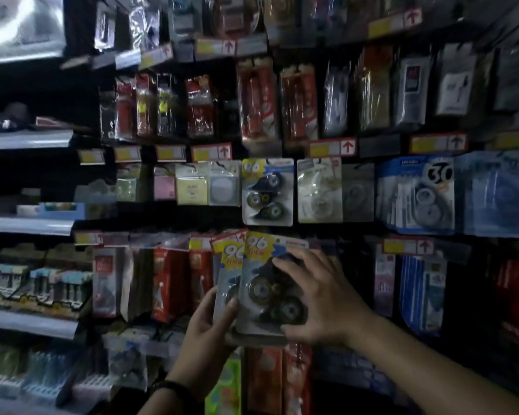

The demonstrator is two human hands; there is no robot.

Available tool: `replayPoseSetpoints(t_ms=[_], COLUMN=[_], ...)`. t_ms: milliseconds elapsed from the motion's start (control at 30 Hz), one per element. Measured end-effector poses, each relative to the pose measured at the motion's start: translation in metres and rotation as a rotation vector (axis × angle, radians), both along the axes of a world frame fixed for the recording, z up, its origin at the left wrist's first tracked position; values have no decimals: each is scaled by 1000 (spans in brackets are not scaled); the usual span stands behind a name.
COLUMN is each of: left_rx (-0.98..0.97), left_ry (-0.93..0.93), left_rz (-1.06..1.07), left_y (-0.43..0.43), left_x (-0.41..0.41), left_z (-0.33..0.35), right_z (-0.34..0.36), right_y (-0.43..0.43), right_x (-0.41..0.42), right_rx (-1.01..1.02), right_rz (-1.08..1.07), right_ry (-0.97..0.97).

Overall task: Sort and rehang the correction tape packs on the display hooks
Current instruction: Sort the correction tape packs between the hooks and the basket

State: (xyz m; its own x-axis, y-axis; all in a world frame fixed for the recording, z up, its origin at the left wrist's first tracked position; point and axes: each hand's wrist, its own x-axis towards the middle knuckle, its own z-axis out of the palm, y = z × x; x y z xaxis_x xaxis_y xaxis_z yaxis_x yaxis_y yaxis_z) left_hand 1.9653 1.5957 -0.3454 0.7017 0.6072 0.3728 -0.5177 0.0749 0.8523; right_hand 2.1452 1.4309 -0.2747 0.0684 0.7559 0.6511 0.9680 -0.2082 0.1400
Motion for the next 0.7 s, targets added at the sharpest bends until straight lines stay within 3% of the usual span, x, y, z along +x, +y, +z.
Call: replayPoseSetpoints(t_ms=[367,700], left_rx=[180,279], left_ry=[-152,-199], left_rz=[522,500], left_y=[72,94], left_x=[27,21], left_z=[90,107], right_z=[102,141], right_y=[47,105], right_x=[29,47], right_rx=[-14,26], right_rz=[-197,-264], right_ry=[-168,-305])
